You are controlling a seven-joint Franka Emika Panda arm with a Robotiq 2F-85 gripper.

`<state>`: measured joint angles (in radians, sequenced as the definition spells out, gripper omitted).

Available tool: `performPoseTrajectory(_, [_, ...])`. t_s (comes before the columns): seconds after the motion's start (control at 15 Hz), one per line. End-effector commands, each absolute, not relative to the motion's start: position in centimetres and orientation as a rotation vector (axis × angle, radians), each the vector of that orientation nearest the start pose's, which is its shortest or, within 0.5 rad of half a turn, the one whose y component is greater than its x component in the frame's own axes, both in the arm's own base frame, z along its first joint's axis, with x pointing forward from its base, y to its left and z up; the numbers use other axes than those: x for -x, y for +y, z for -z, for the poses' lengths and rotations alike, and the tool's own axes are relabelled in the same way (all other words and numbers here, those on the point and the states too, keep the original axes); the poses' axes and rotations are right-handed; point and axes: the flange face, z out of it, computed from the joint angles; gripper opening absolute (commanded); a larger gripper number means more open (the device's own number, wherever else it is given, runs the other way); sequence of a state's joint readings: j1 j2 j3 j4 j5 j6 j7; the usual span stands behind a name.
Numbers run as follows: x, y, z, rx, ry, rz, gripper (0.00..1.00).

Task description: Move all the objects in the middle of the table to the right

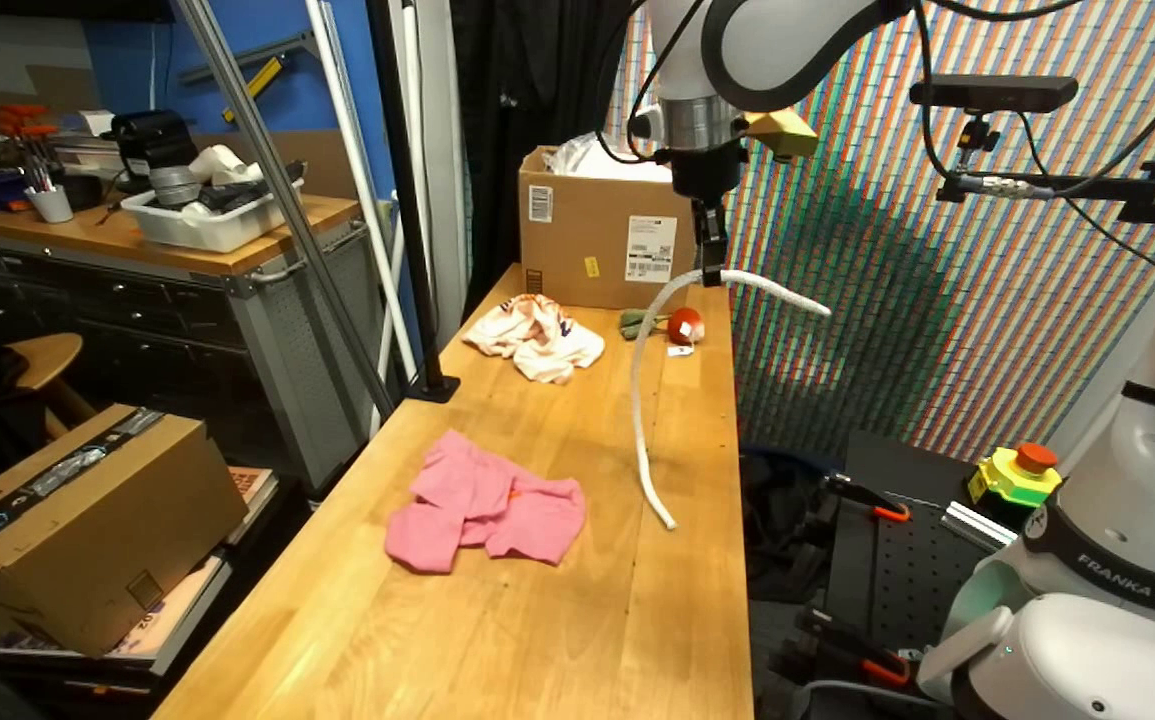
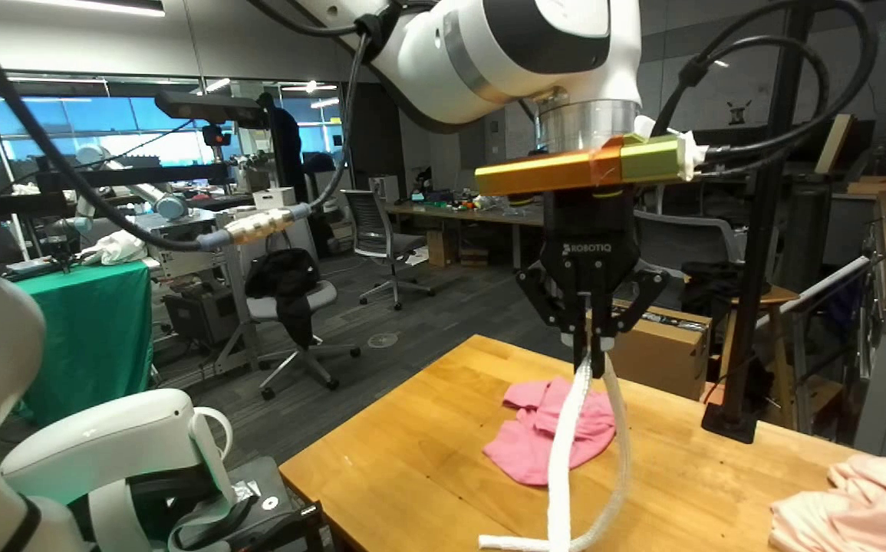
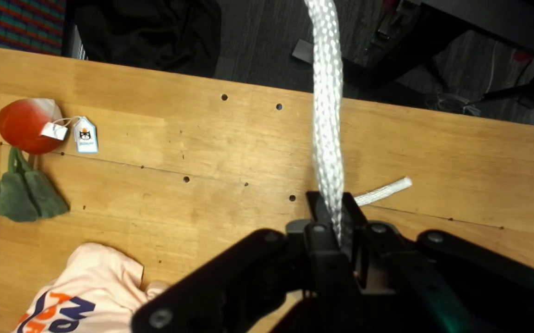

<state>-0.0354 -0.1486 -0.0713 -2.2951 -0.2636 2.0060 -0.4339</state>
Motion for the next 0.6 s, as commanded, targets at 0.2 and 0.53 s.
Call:
performPoseTrajectory(0.2, [-48.3, -6.7, -35.9, 3.255, -0.657, -0.477, 0.05])
performPoseTrajectory(0.53, [-49.3, -6.4, -33.7, 3.31, -0.551, -0.485, 0.05])
